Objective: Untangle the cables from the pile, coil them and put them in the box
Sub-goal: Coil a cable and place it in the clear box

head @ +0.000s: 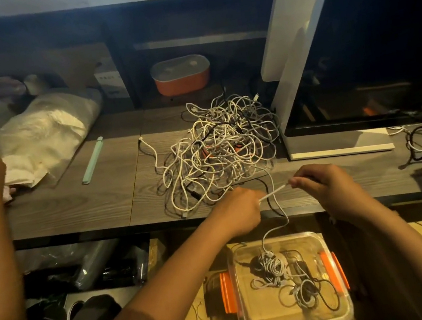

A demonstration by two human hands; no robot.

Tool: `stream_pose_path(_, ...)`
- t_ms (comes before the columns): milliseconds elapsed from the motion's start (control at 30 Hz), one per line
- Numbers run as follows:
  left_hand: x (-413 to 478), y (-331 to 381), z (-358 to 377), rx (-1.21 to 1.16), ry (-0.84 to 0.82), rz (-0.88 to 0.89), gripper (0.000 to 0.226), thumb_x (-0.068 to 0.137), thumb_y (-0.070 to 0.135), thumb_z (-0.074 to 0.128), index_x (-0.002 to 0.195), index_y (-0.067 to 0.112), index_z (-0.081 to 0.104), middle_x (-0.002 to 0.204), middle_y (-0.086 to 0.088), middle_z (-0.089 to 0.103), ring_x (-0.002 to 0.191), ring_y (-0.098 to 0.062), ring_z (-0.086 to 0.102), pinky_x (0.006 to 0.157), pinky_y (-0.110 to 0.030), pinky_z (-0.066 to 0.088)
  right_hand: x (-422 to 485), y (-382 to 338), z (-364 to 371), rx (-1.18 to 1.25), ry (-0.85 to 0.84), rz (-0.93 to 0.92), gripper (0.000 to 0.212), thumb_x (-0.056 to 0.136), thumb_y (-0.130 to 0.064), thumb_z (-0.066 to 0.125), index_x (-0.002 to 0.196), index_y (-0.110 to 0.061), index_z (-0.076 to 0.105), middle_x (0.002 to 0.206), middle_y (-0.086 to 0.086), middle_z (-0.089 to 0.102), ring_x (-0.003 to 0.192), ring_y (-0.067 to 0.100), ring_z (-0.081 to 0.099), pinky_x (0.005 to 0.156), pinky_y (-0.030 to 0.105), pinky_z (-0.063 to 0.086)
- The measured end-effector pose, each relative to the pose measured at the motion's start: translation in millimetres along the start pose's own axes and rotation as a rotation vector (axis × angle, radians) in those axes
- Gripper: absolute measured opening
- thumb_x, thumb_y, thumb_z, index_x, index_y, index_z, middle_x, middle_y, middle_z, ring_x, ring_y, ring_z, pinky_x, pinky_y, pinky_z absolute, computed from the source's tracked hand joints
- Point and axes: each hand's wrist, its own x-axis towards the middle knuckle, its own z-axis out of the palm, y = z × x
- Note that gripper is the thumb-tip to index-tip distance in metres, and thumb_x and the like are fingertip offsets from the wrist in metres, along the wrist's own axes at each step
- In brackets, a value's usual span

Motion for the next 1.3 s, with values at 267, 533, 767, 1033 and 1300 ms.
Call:
stream_pose_path(267,-5.9,18.5,1.4,-1.252,-0.005,0.054,0.040,0.097,0.003,0.036,0.136,0.011,0.045,0.126,0.003,0.058,0.130,-0.016,0.044,0.111,-0.033,0.030,-5.6,8.6,23.6,0.357,0.090,0.063,0.020,0.094,-0.024,0.050,0.081,-0.019,0.064,0.054,-0.008,0.054,0.047,-0.002,0.045,0.045,0.012,0.036)
stream_pose_path(533,-7.8,31.2,2.9,-1.404,0.140,-0.055,0.045,0.099,0.000,0.032,0.143,0.009,0.033,0.119,-0.002,0.061,0.111,-0.013,0.055,0.100,-0.032,0.040,-6.4,7.3,29.0,0.072,-0.006,0.066,0.017,0.097,-0.021,0.047,0.092,-0.016,0.062,0.073,-0.004,0.058,0.065,0.009,0.054,0.062,0.030,0.045)
stream_pose_path(767,-13.7,38.0,-4.8,-0.456,0.006,-0.120,0.075,0.098,0.008,0.038,0.149,0.036,-0.010,0.136,-0.005,0.049,0.097,-0.026,0.059,0.081,-0.036,0.048,-8.5,-6.1,15.4,-0.475,-0.011,-0.142,0.045,0.084,-0.014,0.067,0.126,-0.021,0.052,0.127,-0.004,0.050,0.106,0.010,0.052,0.089,0.020,0.046)
stream_pose_path(1033,-8.1,38.0,-17.4,-0.218,-0.229,-0.048,0.087,0.096,0.007,0.042,0.144,0.027,-0.027,0.117,-0.019,0.057,0.091,-0.035,0.063,0.080,-0.044,0.050,-12.3,0.0,18.4,-0.244,-0.132,-0.311,0.019,0.090,-0.025,0.056,0.104,-0.038,0.051,0.097,-0.019,0.050,0.086,-0.002,0.052,0.072,0.016,0.044)
stream_pose_path(1300,-14.4,26.0,-38.2,-0.889,-0.330,0.000,0.069,0.087,-0.010,0.052,0.144,0.022,0.028,0.112,-0.006,0.050,0.074,-0.008,0.057,0.061,-0.017,0.050,-17.1,-5.7,23.1,0.137,-0.074,-0.218,0.014,0.094,-0.018,0.052,0.087,-0.026,0.061,0.070,-0.007,0.064,0.064,0.002,0.057,0.057,0.016,0.043)
